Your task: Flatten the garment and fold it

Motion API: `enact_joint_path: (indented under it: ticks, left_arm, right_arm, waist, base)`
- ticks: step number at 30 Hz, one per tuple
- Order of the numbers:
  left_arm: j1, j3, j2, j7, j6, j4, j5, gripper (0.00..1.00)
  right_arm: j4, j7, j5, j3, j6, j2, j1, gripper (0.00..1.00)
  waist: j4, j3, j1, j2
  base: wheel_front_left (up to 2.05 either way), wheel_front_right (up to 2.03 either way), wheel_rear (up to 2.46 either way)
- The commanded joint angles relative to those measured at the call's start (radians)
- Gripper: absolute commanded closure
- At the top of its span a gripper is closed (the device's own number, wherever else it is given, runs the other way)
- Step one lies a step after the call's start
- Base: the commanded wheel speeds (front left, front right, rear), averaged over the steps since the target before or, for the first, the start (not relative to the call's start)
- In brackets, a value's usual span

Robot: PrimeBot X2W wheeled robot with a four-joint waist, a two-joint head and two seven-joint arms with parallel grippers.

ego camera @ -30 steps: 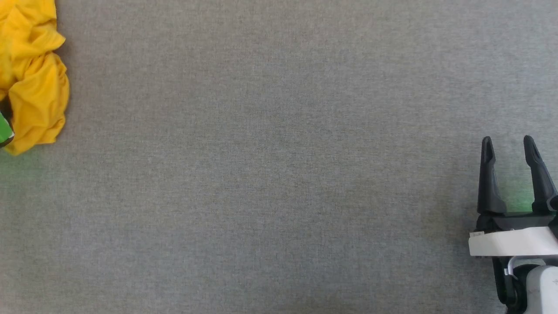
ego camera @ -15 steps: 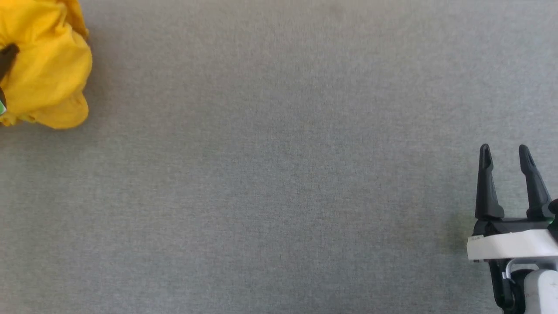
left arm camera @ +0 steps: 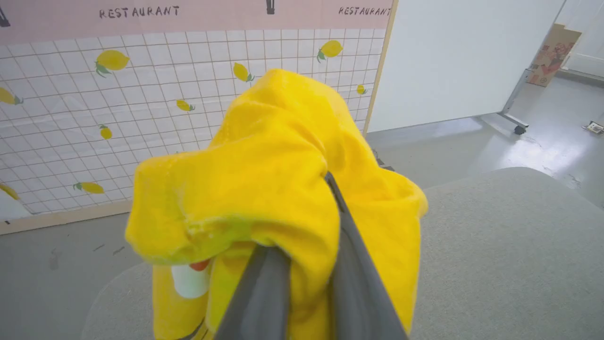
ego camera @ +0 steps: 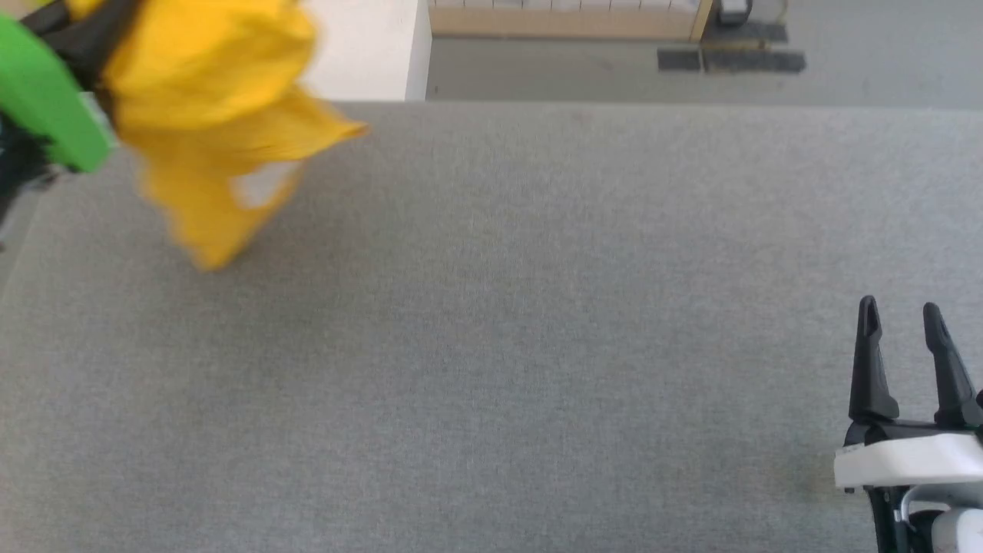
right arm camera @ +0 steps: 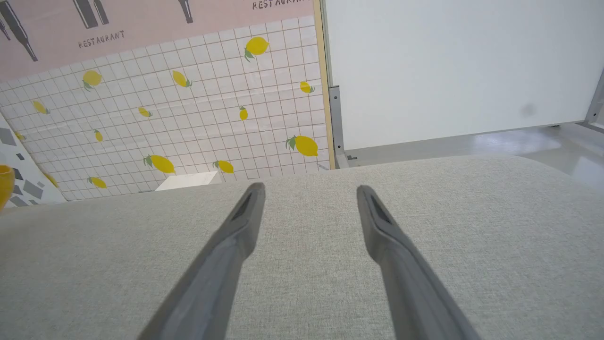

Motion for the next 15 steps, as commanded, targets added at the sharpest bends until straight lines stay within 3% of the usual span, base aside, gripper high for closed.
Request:
enact_joint_path:
  ticks: [1,15]
  left_arm:
    - [-0.027,-0.011,-0.017,0.003,-0.002,-0.034,-0.005,1.0]
    - [-0.032,-0.162,-0.209,0.032,0.006,-0.337,0.017,1.0]
  right_arm:
    - [0.006,-0.006,0.007,-0.001,-0.002,0.0,0.015,0.0]
    - [0.018,-0.006,0.024,0.009,-0.002,0.0,0.054,0.0]
  waist:
    - [-0.008,-0.055,0.0001,0.0]
    - [-0.087,-0.128,0.0001,0.0]
  base:
    - [0.0,0.0,0.0]
    - [0.0,0.0,0.0]
